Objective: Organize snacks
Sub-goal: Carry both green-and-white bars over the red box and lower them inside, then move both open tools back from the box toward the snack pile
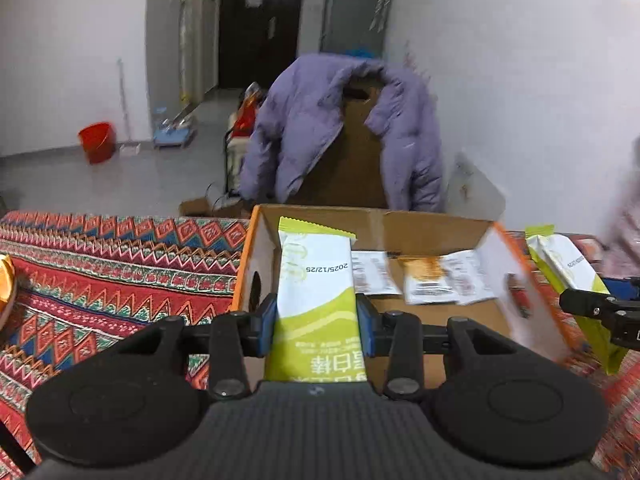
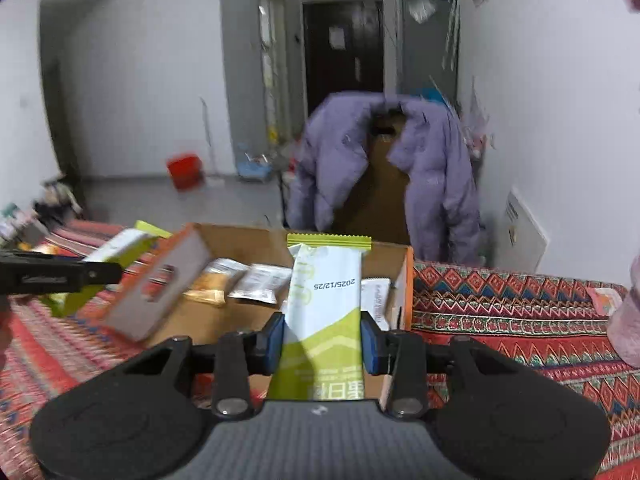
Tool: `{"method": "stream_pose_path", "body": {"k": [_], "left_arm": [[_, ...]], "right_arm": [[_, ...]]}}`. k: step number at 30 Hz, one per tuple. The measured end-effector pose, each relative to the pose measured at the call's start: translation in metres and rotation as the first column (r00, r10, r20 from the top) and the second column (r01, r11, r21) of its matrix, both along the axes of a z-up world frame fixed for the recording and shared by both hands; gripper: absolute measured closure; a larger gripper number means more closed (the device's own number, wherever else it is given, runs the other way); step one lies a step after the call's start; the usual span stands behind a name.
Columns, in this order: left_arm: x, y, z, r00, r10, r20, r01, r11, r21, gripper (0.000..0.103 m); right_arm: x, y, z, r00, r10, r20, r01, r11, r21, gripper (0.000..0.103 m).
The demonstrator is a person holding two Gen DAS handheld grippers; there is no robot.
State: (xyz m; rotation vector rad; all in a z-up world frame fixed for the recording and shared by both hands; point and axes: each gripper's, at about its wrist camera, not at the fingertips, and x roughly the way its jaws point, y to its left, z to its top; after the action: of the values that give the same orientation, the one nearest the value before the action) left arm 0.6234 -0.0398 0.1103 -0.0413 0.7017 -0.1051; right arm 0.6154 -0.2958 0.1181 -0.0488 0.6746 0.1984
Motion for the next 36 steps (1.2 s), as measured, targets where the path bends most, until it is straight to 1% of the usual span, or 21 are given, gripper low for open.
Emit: {"method": "stream_pose_path", "body": {"k": [3, 5, 7, 9, 11, 12, 13, 14, 16, 18, 21, 24, 26, 28, 30, 32, 33, 34, 35, 36], "left_arm": [[0.029, -0.003, -0.021, 0.999, 0.024, -0.025, -0.022, 0.998, 0.054, 0.063], [0.039, -0.003, -0.035, 0.999, 0.038, -0.039, -0.034, 0.996, 0.086, 0.063], [0.043, -0.001, -0.046, 0.998, 0.038, -0.051, -0.033, 0.995, 0.089, 0.063], [0.044, 0.003, -0.055, 0.997, 0.034, -0.065, -0.028, 0.996, 0.089, 0.062], [0.038, 0.005, -0.062, 0.998, 0.022, -0.064, -0.017, 0.996, 0.090, 0.059], [0.035, 0.003, -0.063, 0.998, -0.004, -0.057, 0.010, 0.995, 0.103, 0.058], [0.031, 0.002, -0.063, 0.998, -0.025, -0.056, 0.031, 0.993, 0.113, 0.054], [0.029, 0.001, -0.062, 0.997, -0.037, -0.061, 0.044, 0.992, 0.115, 0.048], [0.025, 0.002, -0.055, 0.996, -0.056, -0.065, 0.062, 0.994, 0.095, 0.043], [0.020, 0.005, -0.042, 0.997, -0.056, -0.055, 0.060, 0.995, 0.075, 0.043], [0.008, 0.011, -0.013, 0.999, -0.047, -0.028, 0.048, 0.998, 0.048, 0.039], [-0.007, 0.015, 0.017, 0.999, -0.047, 0.005, 0.047, 0.998, 0.037, 0.036], [-0.023, 0.017, 0.036, 0.998, -0.051, 0.031, 0.050, 0.998, 0.040, 0.032], [-0.042, 0.016, 0.054, 0.997, -0.061, 0.051, 0.058, 0.997, 0.055, 0.031], [-0.060, 0.014, 0.071, 0.994, -0.074, 0.075, 0.069, 0.995, 0.067, 0.030], [-0.082, 0.012, 0.086, 0.992, -0.074, 0.106, 0.068, 0.996, 0.064, 0.026], [-0.093, 0.011, 0.091, 0.990, -0.075, 0.118, 0.068, 0.996, 0.061, 0.025], [-0.103, 0.010, 0.093, 0.989, -0.079, 0.128, 0.072, 0.996, 0.060, 0.022], [-0.115, 0.010, 0.095, 0.986, -0.093, 0.138, 0.086, 0.995, 0.058, 0.021], [-0.132, 0.009, 0.097, 0.982, -0.117, 0.149, 0.108, 0.992, 0.063, 0.020]], "right_arm": [[0.037, 0.007, -0.024, 0.997, -0.033, -0.074, 0.032, 0.999, -0.024, 0.065], [0.057, 0.010, -0.040, 0.992, -0.059, -0.116, 0.053, 0.997, -0.048, 0.065], [0.063, 0.016, -0.058, 0.987, -0.085, -0.136, 0.071, 0.992, -0.100, 0.065], [0.067, 0.022, -0.071, 0.982, -0.085, -0.167, 0.064, 0.990, -0.129, 0.065], [0.070, 0.027, -0.081, 0.981, -0.077, -0.180, 0.045, 0.983, -0.178, 0.062], [0.068, 0.030, -0.083, 0.981, -0.076, -0.177, 0.040, 0.979, -0.199, 0.062], [0.066, 0.031, -0.083, 0.981, -0.078, -0.177, 0.040, 0.977, -0.207, 0.060], [0.064, 0.031, -0.082, 0.981, -0.081, -0.176, 0.043, 0.977, -0.209, 0.055], [0.062, 0.028, -0.075, 0.982, -0.084, -0.171, 0.050, 0.979, -0.195, 0.049], [0.058, 0.023, -0.061, 0.984, -0.085, -0.157, 0.057, 0.983, -0.176, 0.047], [0.046, 0.020, -0.034, 0.990, -0.075, -0.116, 0.053, 0.983, -0.176, 0.044], [0.027, 0.016, -0.003, 0.996, -0.058, -0.073, 0.045, 0.985, -0.167, 0.038], [0.013, 0.013, 0.018, 0.998, -0.049, -0.046, 0.041, 0.987, -0.157, 0.036], [-0.004, 0.011, 0.035, 0.999, -0.032, -0.031, 0.027, 0.989, -0.144, 0.035], [-0.022, 0.010, 0.048, 1.000, -0.013, -0.026, 0.010, 0.991, -0.133, 0.035], [-0.043, 0.010, 0.058, 1.000, -0.001, -0.010, -0.001, 0.991, -0.133, 0.033], [-0.053, 0.010, 0.062, 1.000, 0.003, -0.001, -0.003, 0.991, -0.131, 0.031], [-0.065, 0.010, 0.066, 1.000, 0.007, 0.009, -0.006, 0.992, -0.127, 0.026], [-0.077, 0.009, 0.068, 1.000, 0.015, 0.019, -0.013, 0.993, -0.120, 0.023], [-0.091, 0.009, 0.069, 0.999, 0.042, 0.031, -0.039, 0.993, -0.108, 0.023]]}}
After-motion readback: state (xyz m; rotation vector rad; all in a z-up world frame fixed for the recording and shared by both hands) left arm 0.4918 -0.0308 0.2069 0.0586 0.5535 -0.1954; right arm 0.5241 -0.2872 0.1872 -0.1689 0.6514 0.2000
